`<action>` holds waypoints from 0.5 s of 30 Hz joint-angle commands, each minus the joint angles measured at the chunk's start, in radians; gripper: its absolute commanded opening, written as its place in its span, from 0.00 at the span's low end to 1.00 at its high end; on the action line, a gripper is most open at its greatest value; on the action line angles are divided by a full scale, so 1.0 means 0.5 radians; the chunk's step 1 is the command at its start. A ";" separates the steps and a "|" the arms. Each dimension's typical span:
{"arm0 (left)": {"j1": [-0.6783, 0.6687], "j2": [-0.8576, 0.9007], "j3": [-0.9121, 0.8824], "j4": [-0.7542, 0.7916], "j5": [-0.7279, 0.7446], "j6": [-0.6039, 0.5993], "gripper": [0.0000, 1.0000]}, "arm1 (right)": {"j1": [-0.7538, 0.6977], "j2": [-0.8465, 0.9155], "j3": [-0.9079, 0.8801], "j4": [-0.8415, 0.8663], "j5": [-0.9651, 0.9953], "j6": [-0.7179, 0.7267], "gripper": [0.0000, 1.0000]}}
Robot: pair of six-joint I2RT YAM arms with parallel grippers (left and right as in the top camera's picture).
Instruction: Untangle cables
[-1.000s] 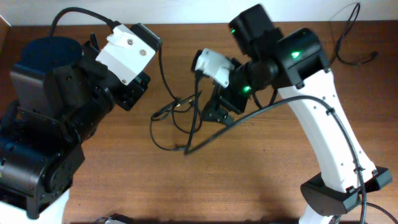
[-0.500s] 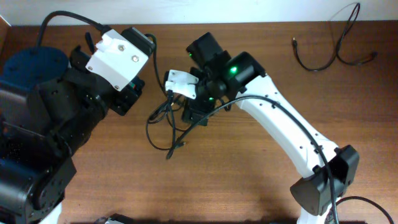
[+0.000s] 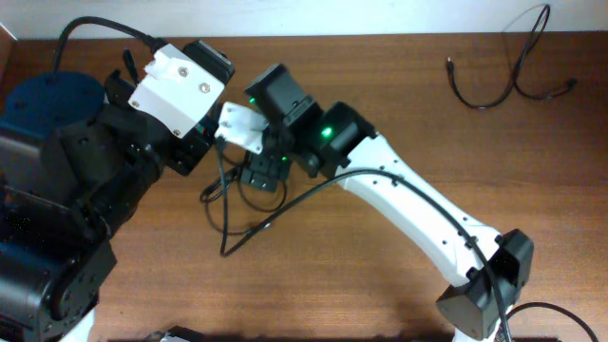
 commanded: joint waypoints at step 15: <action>0.013 0.014 0.046 0.008 -0.081 0.023 0.00 | -0.157 -0.098 0.018 -0.059 0.583 0.490 0.99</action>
